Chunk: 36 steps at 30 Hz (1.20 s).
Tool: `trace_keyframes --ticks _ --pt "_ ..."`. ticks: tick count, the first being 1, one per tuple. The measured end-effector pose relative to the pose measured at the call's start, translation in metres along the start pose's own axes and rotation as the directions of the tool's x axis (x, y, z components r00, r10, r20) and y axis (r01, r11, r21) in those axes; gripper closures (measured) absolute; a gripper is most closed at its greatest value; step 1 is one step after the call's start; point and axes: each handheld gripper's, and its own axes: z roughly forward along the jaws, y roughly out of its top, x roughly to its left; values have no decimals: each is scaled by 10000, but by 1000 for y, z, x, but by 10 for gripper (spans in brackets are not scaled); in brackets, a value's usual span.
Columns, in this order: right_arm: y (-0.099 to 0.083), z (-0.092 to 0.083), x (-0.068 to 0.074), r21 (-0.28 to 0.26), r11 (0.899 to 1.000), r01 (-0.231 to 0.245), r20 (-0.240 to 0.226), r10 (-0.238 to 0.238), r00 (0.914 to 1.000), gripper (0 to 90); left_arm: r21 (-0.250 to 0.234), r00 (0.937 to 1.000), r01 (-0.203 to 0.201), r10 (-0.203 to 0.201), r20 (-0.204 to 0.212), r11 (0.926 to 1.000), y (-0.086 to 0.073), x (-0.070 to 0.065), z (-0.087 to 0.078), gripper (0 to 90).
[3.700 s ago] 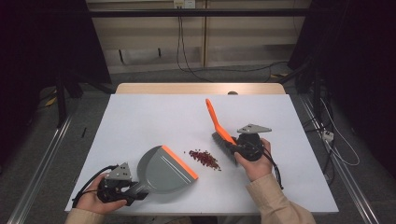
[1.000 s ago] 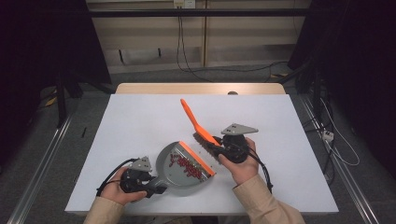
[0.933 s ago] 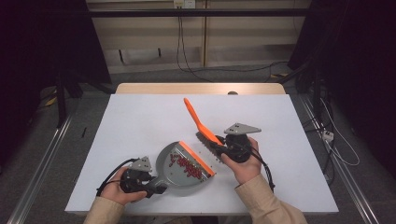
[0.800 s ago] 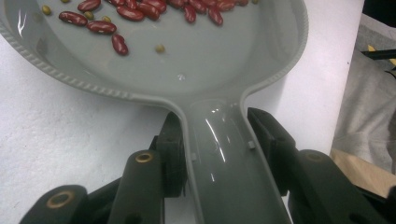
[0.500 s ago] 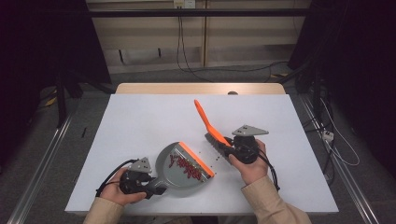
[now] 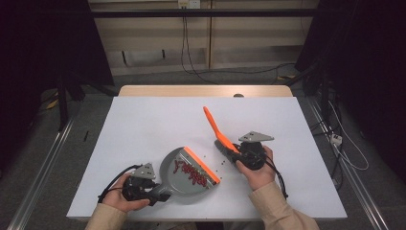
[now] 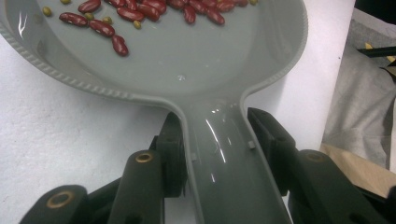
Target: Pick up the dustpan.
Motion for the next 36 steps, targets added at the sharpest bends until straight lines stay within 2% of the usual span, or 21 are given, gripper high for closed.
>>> trace_keyframes --ticks 4,6,7,8,11,18,36 --pt "0 1 8 62 9998 214 -28 -214 9998 706 -43 10000 89 -89 5 10000 0 -1 1 603" --pt "-1 2 12 81 9994 325 -12 -325 9995 705 63 10000 -45 45 18 10000 1 0 1 603" --pt "-1 2 14 89 9993 376 -25 -375 9993 705 -15 10000 68 -68 0 10000 1 -1 2 603" --pt "-1 2 15 79 9992 387 -7 -386 9993 704 77 10000 -31 30 25 10000 2 0 2 603" --pt "-2 2 18 70 9995 304 23 -304 9995 703 27 10000 24 -24 60 10000 3 -1 3 603" --pt "-4 4 28 22 9989 475 74 -475 9988 701 153 9999 -71 69 107 9999 7 -2 8 604" --pt "-5 4 35 -38 9991 412 -76 -412 9991 700 88 9999 -25 23 140 10000 9 -2 11 605"
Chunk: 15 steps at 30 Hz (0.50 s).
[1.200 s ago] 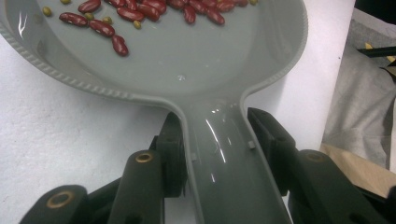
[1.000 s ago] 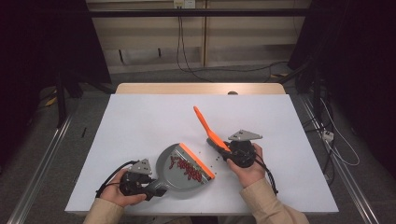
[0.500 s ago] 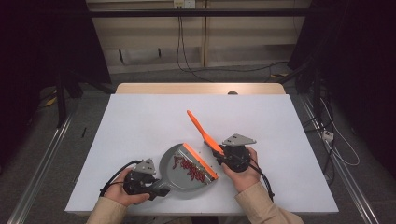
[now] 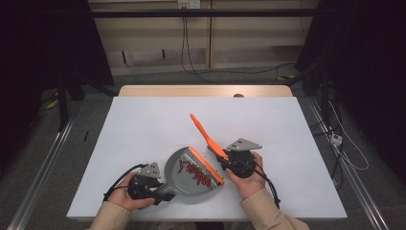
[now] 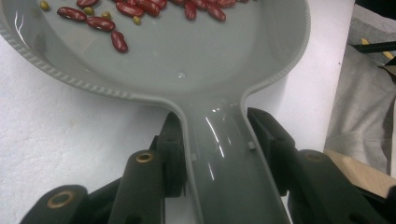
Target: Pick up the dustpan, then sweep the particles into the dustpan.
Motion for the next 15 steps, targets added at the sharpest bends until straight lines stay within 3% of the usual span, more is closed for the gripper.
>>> trace_keyframes --ticks 15 --pt "0 0 4 -18 9999 118 -116 -118 9999 700 -22 10000 4 -4 2 10000 0 0 0 605"
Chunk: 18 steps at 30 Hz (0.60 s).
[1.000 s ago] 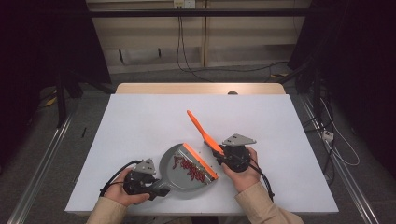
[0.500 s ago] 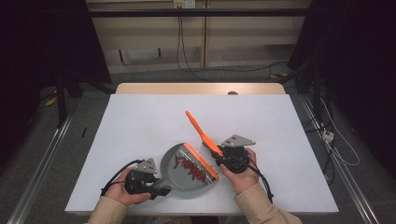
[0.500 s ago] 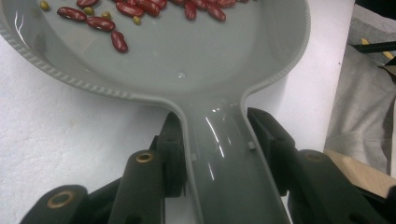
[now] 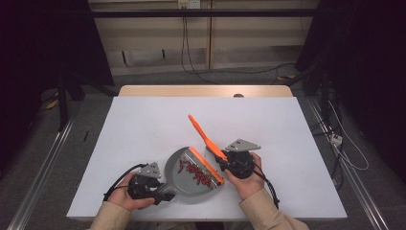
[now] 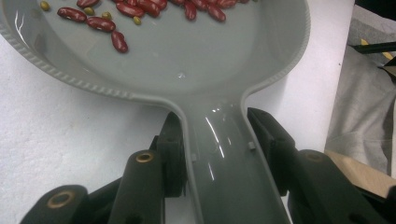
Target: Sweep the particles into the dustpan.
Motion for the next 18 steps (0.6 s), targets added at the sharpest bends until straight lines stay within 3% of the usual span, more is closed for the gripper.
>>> trace_keyframes --ticks 9,14,15,16,18 --pt "1 1 8 9 9999 105 -216 -104 9997 700 -8 10000 1 -1 17 10000 0 0 0 605" --pt "3 3 14 -37 9999 -125 -706 122 9974 702 -10 10000 1 -1 16 10000 0 1 0 605" --pt "4 3 17 -23 10000 -50 -745 48 9972 702 106 9999 -149 148 20 9998 0 2 -1 605" --pt "5 4 21 -18 9997 229 -643 -230 9977 702 99 9999 -139 139 6 9999 0 1 -1 605" --pt "7 5 23 -70 9996 261 -679 -266 9973 702 60 10000 -25 25 -82 10000 -1 0 -1 605"
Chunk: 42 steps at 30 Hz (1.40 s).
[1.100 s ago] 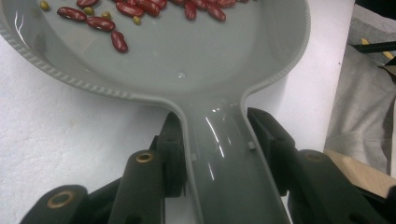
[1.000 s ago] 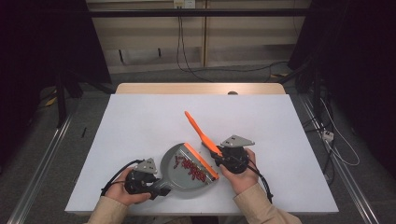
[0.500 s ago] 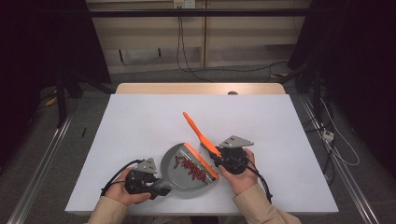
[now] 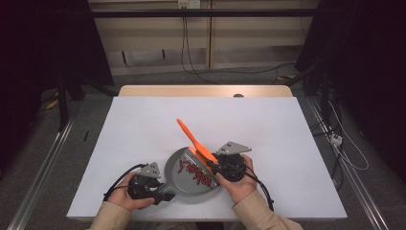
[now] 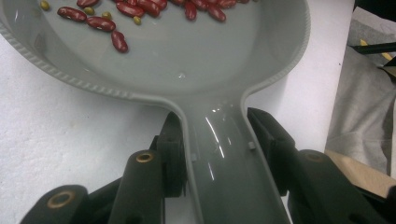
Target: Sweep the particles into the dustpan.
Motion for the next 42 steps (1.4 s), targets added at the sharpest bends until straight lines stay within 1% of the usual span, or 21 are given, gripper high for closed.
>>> trace_keyframes --ticks 3,5,8,10,12,13,15,16,18,20,22,25,26,28,29,32,34,35,36,39,42 --pt "4 0 1 -189 9993 -322 -324 316 9990 705 7 10000 -60 60 78 10000 0 1 0 606" --pt "7 0 4 -163 9997 -205 -529 197 9984 706 -7 9999 -61 61 80 10000 0 1 0 605" --pt "11 0 6 -381 9987 -334 -955 297 9950 706 -16 9999 -60 60 85 10000 -1 1 0 605" --pt "14 -3 5 -584 9972 -459 -965 401 9945 706 -25 9999 -67 67 84 10000 -1 1 0 605" --pt "18 -6 -2 -819 9943 -685 -1028 599 9929 706 -38 9999 -55 56 107 10000 -1 1 0 605" --pt "20 -8 -6 -885 9936 -707 -904 626 9939 706 -46 9999 -45 46 111 10000 -1 1 0 605" --pt "25 -11 -15 -1038 9936 -451 -454 406 9981 706 -61 9999 -46 46 126 10000 -1 1 0 605" --pt "26 -12 -21 -1087 9930 -463 -243 439 9987 706 -131 9999 57 -55 117 9999 -2 0 1 605" --pt "26 -11 -32 -1010 9940 -413 52 421 9991 706 -126 9999 46 -45 122 9999 -2 0 1 606" --pt "21 -11 -42 -895 9951 -430 565 482 9972 706 -35 9999 -62 63 155 10000 -1 1 1 605" --pt "13 -12 -46 -791 9957 -491 720 548 9959 706 -49 9998 -54 55 170 10000 -1 1 1 605" --pt "-2 -10 -44 -556 9973 -474 885 522 9947 707 -44 9999 -48 48 162 10000 -1 1 1 605" --pt "-6 -9 -42 -480 9977 -474 864 514 9949 707 -30 9999 -52 52 117 10000 -1 1 1 605" --pt "-11 -7 -35 -600 9967 -547 688 588 9959 707 -8 9999 -68 68 107 10000 0 0 1 605" --pt "-10 -6 -30 -560 9975 -437 778 479 9958 707 -5 9999 -66 66 85 10000 0 0 1 605" --pt "-8 -2 -17 -495 9981 -369 430 390 9983 706 0 10000 -35 35 49 10000 0 0 1 606" --pt "-7 1 -11 -588 9959 -688 -106 683 9976 706 14 10000 -26 27 -36 10000 0 -1 1 606" --pt "-6 1 -9 -654 9954 -697 -152 689 9975 706 -1 10000 -22 22 -53 10000 -1 -1 1 606" --pt "-4 2 -7 -779 9946 -682 -185 670 9976 707 -74 10000 -16 17 22 10000 -1 -1 2 606" --pt "3 0 -10 -1043 9869 -1235 -729 1162 9905 707 -135 10000 37 -37 18 9999 -1 -1 2 606" --pt "10 -4 -11 -1210 9860 -1145 -737 1061 9916 707 -169 10000 62 -63 -18 9998 -1 0 2 607"
